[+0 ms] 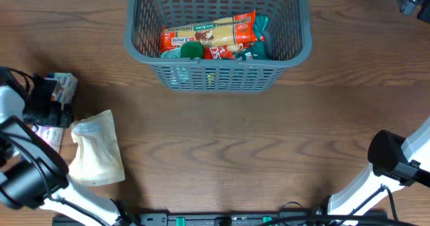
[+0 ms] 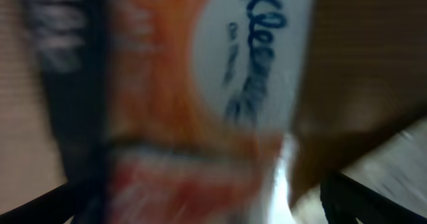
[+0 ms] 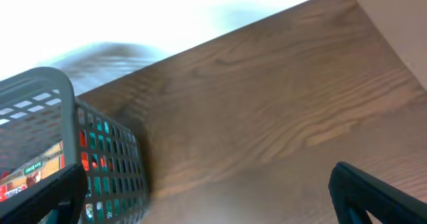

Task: Pack container
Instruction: 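Grasp the tissue packet multipack with the left gripper and lift, then carry the tissues over the basket and release them inside, then move the left gripper down onto the beige paper pouch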

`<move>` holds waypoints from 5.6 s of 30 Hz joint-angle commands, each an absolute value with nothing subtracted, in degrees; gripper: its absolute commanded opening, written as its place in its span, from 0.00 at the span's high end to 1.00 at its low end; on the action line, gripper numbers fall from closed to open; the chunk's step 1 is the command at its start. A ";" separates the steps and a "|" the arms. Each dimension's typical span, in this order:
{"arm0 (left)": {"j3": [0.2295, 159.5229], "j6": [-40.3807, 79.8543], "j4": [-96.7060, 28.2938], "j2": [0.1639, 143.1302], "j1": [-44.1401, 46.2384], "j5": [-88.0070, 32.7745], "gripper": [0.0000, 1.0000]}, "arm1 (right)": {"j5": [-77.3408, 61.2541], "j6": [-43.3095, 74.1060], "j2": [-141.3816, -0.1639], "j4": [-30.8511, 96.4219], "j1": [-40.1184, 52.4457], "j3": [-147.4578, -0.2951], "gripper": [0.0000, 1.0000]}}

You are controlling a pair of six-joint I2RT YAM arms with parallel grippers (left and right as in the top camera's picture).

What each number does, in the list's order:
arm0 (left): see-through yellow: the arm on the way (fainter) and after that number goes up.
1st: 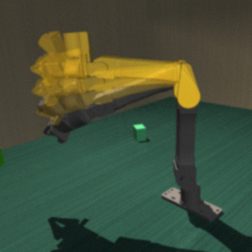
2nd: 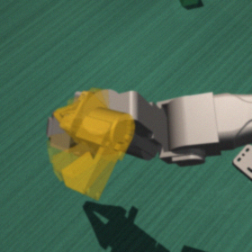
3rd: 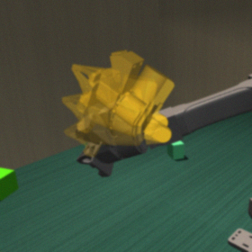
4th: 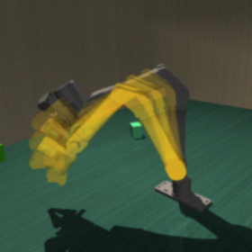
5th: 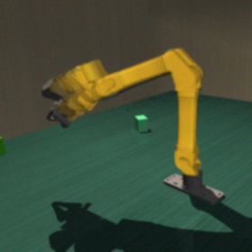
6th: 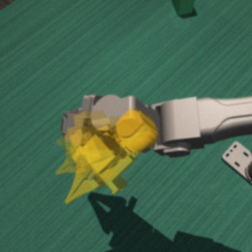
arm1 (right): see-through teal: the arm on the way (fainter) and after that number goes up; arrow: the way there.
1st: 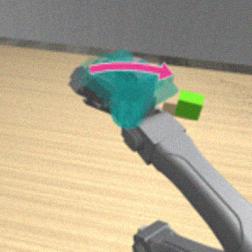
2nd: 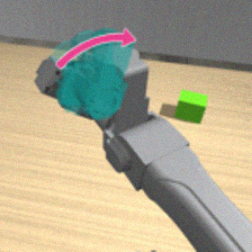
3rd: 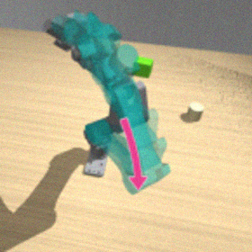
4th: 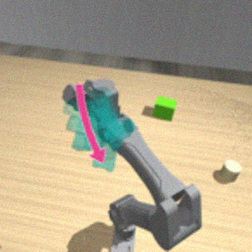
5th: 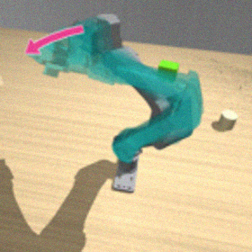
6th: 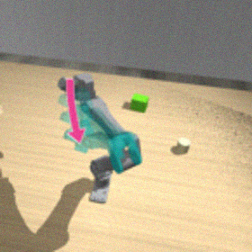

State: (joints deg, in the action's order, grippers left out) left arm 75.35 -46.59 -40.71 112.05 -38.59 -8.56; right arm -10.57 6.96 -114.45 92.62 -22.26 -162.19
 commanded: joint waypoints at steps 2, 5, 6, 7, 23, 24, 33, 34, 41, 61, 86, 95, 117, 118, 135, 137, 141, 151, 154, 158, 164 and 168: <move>75.16 -47.57 -39.68 116.03 -38.83 -8.99 0.02 | -10.96 6.15 -114.04 93.38 -22.02 -162.36 0.01; 75.16 -46.35 -39.79 116.62 -38.83 -9.02 0.02 | -10.94 6.15 -114.04 93.67 -22.02 -162.36 0.01; 75.18 -45.15 -39.77 116.57 -38.83 -9.02 0.02 | -10.96 6.17 -114.04 93.76 -22.04 -162.36 0.01; 75.18 -44.69 -39.97 116.44 -38.83 -9.02 0.01 | -10.96 6.20 -114.04 93.86 -22.04 -162.36 0.01; 84.36 -33.23 -44.97 100.84 -33.34 -10.07 0.94 | -10.98 6.13 -114.04 96.73 -21.98 -162.36 0.01; 86.19 -33.04 -46.26 99.11 -32.47 -10.09 0.94 | -10.98 6.11 -114.04 96.73 -21.98 -162.36 0.01; 105.95 -42.22 -53.08 86.65 -18.17 -10.09 0.94 | -11.00 6.13 -114.04 97.25 -21.91 -162.36 0.01; 107.61 -45.45 -52.99 86.06 -15.84 -10.09 0.94 | -11.00 6.13 -114.04 97.27 -21.78 -162.36 0.01; 110.72 -68.01 -48.34 86.59 2.33 -10.11 0.94 | -11.00 6.13 -114.04 97.14 -20.49 -162.36 0.01; 110.72 -80.58 -28.03 115.63 18.57 -10.04 0.94 | -10.98 6.13 -114.04 97.25 -17.02 -162.36 0.01; 111.63 -59.81 -30.30 108.38 18.50 -7.97 0.02 | -10.96 5.48 -114.04 96.71 -16.08 -162.36 0.01; 111.74 -26.92 -40.01 89.78 14.52 12.62 0.02 | -10.96 5.02 -114.04 96.68 -16.08 -162.36 0.01; 79.72 16.51 -86.11 58.02 1.32 12.64 0.02 | -10.94 4.58 -114.04 95.96 -16.08 -162.36 0.01; 77.17 15.88 -85.17 55.09 1.32 12.64 0.02 | -10.94 4.58 -114.04 95.96 -16.08 -162.36 0.01; 52.56 -6.83 -66.43 52.42 -5.45 11.51 0.02 | -10.92 4.60 -114.04 95.29 -16.08 -162.36 0.01; 52.56 -6.85 -63.96 55.31 -8.21 8.84 0.02 | -10.83 4.60 -114.04 95.22 -16.08 -162.36 0.01; 52.56 -9.47 -60.20 61.82 -14.92 4.21 0.01 | -10.48 4.58 -114.04 95.20 -16.08 -162.36 0.01; 52.56 -17.06 -50.96 79.18 -20.47 1.89 0.01 | -10.28 4.60 -114.04 94.70 -16.08 -162.36 0.01; 52.56 -20.12 -49.50 83.83 -20.84 1.93 0.01 | -9.26 4.62 -114.04 94.54 -16.08 -162.36 0.01; 52.56 -20.14 -47.40 88.75 -22.35 1.91 0.01 | -8.10 4.60 -114.04 94.78 -16.08 -162.36 0.01; 52.56 -22.06 -43.72 94.74 -23.44 1.89 0.01 | -8.10 4.60 -114.04 94.91 -16.08 -162.36 0.01; 52.56 -22.02 -42.28 98.65 -23.40 0.12 0.01 | -8.10 4.60 -114.04 94.96 -16.08 -162.36 0.01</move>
State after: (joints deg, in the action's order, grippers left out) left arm 52.47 -20.82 -42.70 96.01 -23.20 1.83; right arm -8.75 5.41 -114.45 94.89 -16.53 -162.19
